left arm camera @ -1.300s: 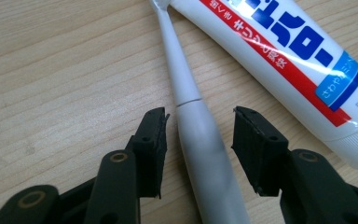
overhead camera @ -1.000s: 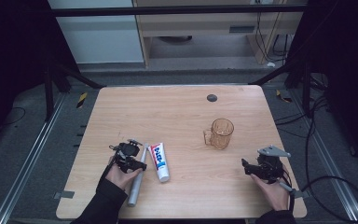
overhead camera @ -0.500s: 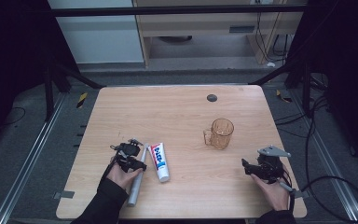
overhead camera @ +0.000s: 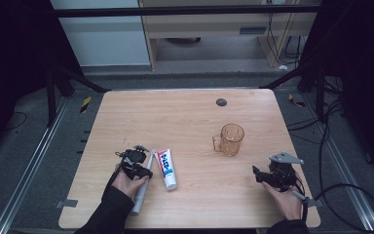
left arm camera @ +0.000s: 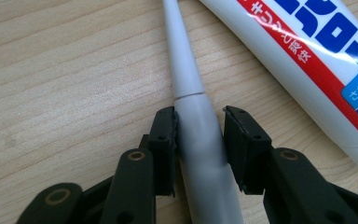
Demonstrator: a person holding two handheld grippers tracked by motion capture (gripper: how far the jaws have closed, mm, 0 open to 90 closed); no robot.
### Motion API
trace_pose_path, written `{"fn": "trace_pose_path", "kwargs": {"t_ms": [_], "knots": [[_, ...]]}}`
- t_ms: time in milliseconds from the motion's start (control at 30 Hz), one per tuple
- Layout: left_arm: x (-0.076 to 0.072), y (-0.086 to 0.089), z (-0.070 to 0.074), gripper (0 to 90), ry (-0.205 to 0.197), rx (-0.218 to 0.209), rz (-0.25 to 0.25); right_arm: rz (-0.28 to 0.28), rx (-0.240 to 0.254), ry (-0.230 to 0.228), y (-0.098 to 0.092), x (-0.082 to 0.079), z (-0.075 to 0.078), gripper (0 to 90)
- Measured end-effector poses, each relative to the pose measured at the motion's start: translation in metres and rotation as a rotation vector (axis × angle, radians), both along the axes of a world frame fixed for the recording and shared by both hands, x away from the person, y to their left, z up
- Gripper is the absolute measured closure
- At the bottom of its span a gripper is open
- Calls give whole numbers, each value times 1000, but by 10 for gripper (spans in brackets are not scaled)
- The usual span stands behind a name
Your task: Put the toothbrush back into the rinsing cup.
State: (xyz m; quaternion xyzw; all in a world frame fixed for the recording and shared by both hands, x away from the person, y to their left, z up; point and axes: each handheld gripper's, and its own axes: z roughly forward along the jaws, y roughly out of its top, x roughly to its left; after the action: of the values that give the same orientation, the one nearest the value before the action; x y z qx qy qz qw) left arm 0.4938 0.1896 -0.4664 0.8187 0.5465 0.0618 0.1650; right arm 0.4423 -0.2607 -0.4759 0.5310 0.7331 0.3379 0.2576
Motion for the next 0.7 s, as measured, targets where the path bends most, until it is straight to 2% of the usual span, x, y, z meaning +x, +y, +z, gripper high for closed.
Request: {"fn": "trace_pose_path", "kwargs": {"t_ms": [233, 700], "knots": [[1, 3, 0, 665, 1, 20, 13, 0, 3, 1, 0, 0, 0, 248], [1, 11, 1, 675, -9, -16, 3, 0, 3, 3, -1, 0, 0, 253]]}}
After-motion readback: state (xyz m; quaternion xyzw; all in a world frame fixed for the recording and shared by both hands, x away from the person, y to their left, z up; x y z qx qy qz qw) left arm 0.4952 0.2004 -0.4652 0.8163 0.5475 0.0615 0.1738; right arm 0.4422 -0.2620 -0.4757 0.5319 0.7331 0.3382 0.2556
